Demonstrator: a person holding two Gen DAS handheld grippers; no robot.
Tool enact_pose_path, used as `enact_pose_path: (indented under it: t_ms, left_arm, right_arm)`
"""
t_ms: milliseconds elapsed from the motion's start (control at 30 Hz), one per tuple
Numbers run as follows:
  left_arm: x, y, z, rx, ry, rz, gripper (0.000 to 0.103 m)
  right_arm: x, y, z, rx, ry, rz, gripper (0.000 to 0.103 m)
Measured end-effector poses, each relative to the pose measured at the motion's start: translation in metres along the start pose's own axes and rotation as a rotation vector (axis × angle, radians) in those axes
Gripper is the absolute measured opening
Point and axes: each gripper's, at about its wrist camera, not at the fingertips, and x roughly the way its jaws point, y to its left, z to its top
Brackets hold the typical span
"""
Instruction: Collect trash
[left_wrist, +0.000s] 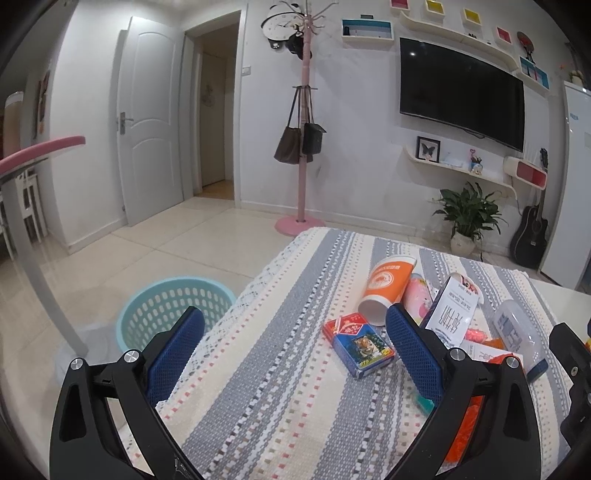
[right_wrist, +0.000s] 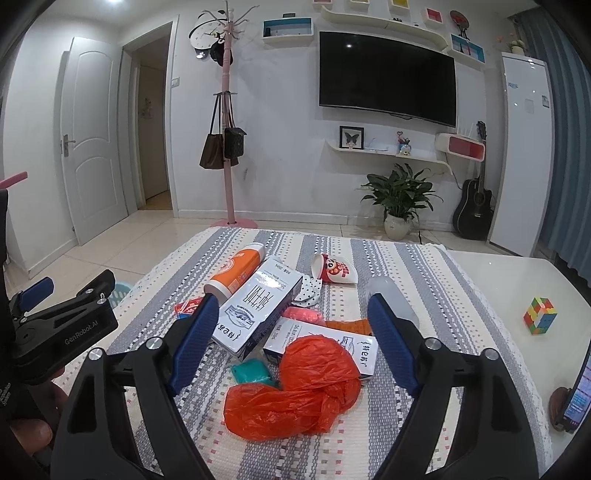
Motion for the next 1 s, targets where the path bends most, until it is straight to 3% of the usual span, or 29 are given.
enact_pose_path:
  t_ms: [333, 533, 667, 800, 933, 1000]
  left_arm:
    - [-0.002, -0.002, 0.000, 0.004, -0.005, -0.003, 0.096]
    - [-0.004, -0.001, 0.003, 0.000, -0.007, -0.031, 0.096]
    - [-0.003, -0.006, 0.010, 0.003, 0.008, -0.106, 0.096]
    - [0.002, -0.026, 0.020, 0.051, 0.066, -0.255, 0.096]
    - [0.033, -0.059, 0.023, 0.120, 0.207, -0.431, 0.096]
    - [0.055, -0.075, 0.020, 0.155, 0.281, -0.476, 0.096]
  right_arm:
    - [-0.003, -0.008, 0.001, 0.018, -0.006, 0.004, 0.076]
    - [-0.011, -0.027, 0.007, 0.000, -0.055, -0.080, 0.077]
    - [-0.010, -0.054, 0.013, 0.024, -0.059, -0.162, 0.077]
    - [-0.006, -0.078, 0.019, 0.024, -0.063, -0.239, 0.070]
    - [0.013, -0.101, 0.023, 0.019, -0.027, -0.248, 0.067]
    - [0.033, -0.113, 0.024, 0.026, 0.021, -0.226, 0.067]
